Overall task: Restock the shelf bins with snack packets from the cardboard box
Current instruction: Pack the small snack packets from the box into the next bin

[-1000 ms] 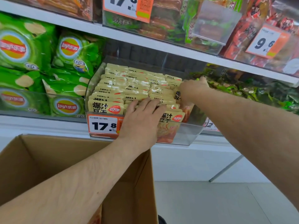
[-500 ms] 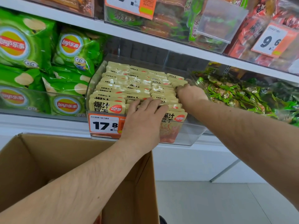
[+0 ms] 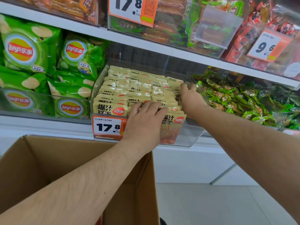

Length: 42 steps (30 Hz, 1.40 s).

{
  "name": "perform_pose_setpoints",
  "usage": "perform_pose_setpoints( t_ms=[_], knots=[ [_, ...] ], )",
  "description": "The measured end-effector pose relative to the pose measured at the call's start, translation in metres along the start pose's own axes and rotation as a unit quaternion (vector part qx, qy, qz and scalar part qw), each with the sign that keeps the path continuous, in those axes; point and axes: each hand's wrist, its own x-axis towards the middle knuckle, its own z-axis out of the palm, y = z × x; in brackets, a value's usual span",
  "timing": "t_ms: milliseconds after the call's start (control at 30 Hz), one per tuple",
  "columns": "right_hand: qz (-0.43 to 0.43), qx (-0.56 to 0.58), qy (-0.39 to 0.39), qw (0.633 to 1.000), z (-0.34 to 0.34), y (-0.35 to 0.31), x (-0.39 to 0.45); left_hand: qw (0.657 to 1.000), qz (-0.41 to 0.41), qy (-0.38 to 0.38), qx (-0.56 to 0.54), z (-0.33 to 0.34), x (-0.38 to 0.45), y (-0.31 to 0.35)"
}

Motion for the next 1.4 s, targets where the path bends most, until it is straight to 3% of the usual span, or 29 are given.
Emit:
perform_pose_setpoints(
  t_ms=[167, 333, 633, 733, 833, 900, 967, 1067, 1167, 1300, 1400],
  knots=[
    [0.014, 0.085, 0.029, 0.996, 0.0, 0.012, -0.026, 1.0, -0.003, -0.003, -0.003, 0.0, 0.001, 0.0],
    [0.006, 0.145, -0.122, 0.982, 0.006, 0.011, -0.023, 1.0, -0.005, -0.006, -0.004, 0.0, 0.001, 0.001],
    [0.06, 0.284, -0.171, 0.941, -0.021, 0.005, -0.042, 0.998, -0.006, -0.055, -0.014, -0.009, 0.004, 0.0],
    [0.101, 0.268, -0.027, 0.958, -0.032, 0.006, -0.054, 0.998, -0.009, -0.057, -0.017, -0.021, 0.002, 0.002],
    [-0.002, 0.151, 0.185, 0.971, -0.032, -0.003, -0.078, 0.998, 0.017, 0.058, -0.03, -0.03, -0.021, 0.003],
    [-0.125, 0.14, 0.318, 0.929, -0.03, -0.026, -0.105, 0.989, 0.02, 0.134, -0.065, -0.028, -0.047, -0.006],
    [-0.219, 0.185, 0.347, 0.893, -0.018, -0.056, -0.13, 0.987, -0.01, 0.141, -0.081, -0.022, -0.075, -0.023],
    [-0.289, 0.247, 0.249, 0.891, 0.018, -0.107, -0.158, 0.99, -0.101, 0.039, -0.092, -0.01, -0.119, -0.058],
    [-0.302, 0.277, 0.112, 0.905, 0.064, -0.152, -0.174, 0.978, -0.186, -0.063, -0.073, 0.007, -0.16, -0.098],
    [-0.192, 0.269, -0.118, 0.936, 0.124, -0.198, -0.173, 0.949, -0.273, -0.132, -0.09, 0.028, -0.195, -0.143],
    [-0.058, 0.301, -0.263, 0.915, 0.177, -0.22, -0.174, 0.915, -0.345, -0.161, -0.134, 0.043, -0.208, -0.167]
  ],
)
